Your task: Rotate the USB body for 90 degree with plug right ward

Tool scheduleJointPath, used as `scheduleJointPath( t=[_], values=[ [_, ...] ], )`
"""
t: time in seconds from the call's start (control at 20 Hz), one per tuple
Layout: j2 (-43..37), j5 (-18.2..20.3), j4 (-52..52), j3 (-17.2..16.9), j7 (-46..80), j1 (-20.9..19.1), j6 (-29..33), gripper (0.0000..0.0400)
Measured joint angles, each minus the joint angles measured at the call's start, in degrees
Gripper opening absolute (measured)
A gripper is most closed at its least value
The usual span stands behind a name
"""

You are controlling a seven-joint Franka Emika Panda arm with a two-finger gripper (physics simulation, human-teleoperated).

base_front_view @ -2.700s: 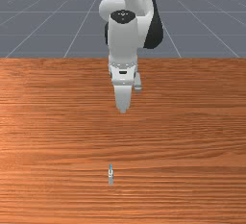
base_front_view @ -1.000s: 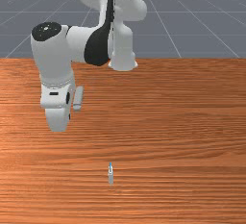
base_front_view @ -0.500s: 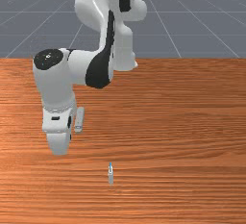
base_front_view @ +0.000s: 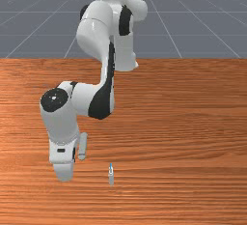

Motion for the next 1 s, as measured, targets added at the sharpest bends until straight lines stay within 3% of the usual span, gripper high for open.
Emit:
scheduleJointPath(
  t=[0.15,0.2,0.25,0.5,1.0],
  values=[
    [1.2,0.0,2.1,0.0,0.0,0.0,-0.3,0.0],
    [4.2,-0.1,8.0,0.0,0.1,-0.1,-3.5,0.0],
    [-0.5,0.2,-1.2,0.1,-0.1,0.0,2.6,0.0003],
    [4.2,0.6,7.4,-0.1,2.7,0.3,-0.1,0.0],
    [-1.0,0.6,-2.1,0.3,8.0,5.5,4.1,0.0]
  ],
)
